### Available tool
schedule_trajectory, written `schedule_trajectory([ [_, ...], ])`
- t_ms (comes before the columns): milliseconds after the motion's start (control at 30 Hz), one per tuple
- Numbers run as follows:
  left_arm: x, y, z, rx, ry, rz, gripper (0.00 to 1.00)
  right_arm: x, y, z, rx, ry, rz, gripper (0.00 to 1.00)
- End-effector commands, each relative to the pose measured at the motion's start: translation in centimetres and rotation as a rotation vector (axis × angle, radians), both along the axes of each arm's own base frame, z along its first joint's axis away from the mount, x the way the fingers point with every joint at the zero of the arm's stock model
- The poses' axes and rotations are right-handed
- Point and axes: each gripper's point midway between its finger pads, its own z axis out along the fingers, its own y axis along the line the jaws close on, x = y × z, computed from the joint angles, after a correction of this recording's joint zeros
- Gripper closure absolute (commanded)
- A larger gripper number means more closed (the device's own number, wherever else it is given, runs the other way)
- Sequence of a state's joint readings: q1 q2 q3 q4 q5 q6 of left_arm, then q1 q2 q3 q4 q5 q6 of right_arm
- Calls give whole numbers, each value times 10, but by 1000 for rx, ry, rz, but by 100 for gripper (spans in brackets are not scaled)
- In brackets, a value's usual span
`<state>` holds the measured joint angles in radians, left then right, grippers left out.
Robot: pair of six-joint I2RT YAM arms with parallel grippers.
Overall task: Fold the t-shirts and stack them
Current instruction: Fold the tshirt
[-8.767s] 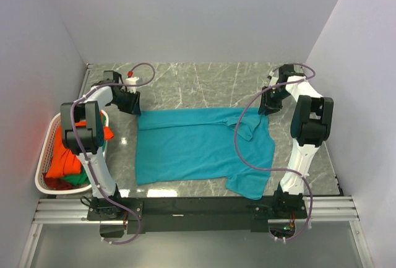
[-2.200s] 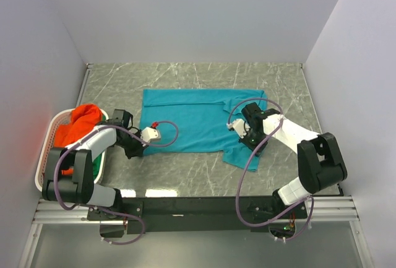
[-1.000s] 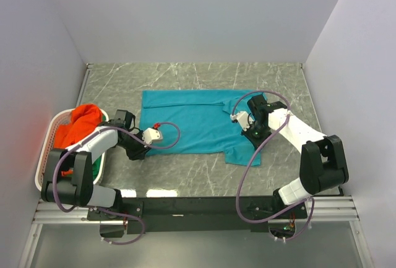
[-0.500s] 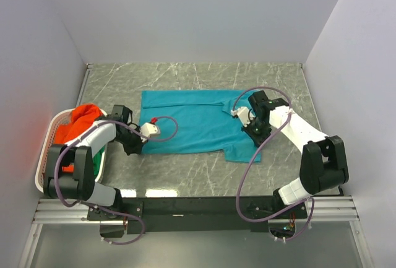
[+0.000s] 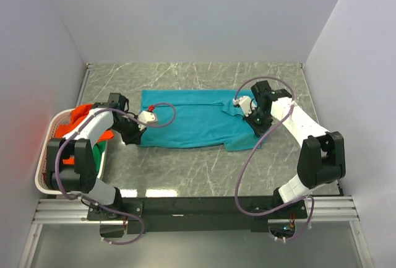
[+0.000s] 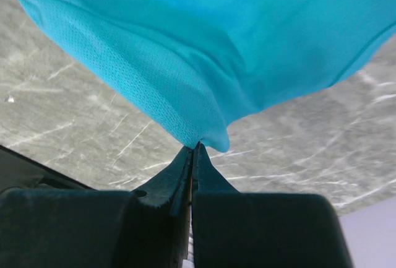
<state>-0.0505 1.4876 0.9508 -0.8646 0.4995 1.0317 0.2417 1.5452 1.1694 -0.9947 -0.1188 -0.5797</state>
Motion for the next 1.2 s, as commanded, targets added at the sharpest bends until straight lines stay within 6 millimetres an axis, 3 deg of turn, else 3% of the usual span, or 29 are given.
schedule_trajectory([
  [0, 17, -6, 18, -46, -14, 6, 99, 22, -2, 15, 5, -45, -8, 100],
  [567, 113, -5, 33, -98, -38, 186, 99, 93, -2, 16, -9, -83, -23, 100],
  [1167, 162, 4, 20, -58, -101, 259, 99, 141, -8, 8, -24, -99, -40, 100],
])
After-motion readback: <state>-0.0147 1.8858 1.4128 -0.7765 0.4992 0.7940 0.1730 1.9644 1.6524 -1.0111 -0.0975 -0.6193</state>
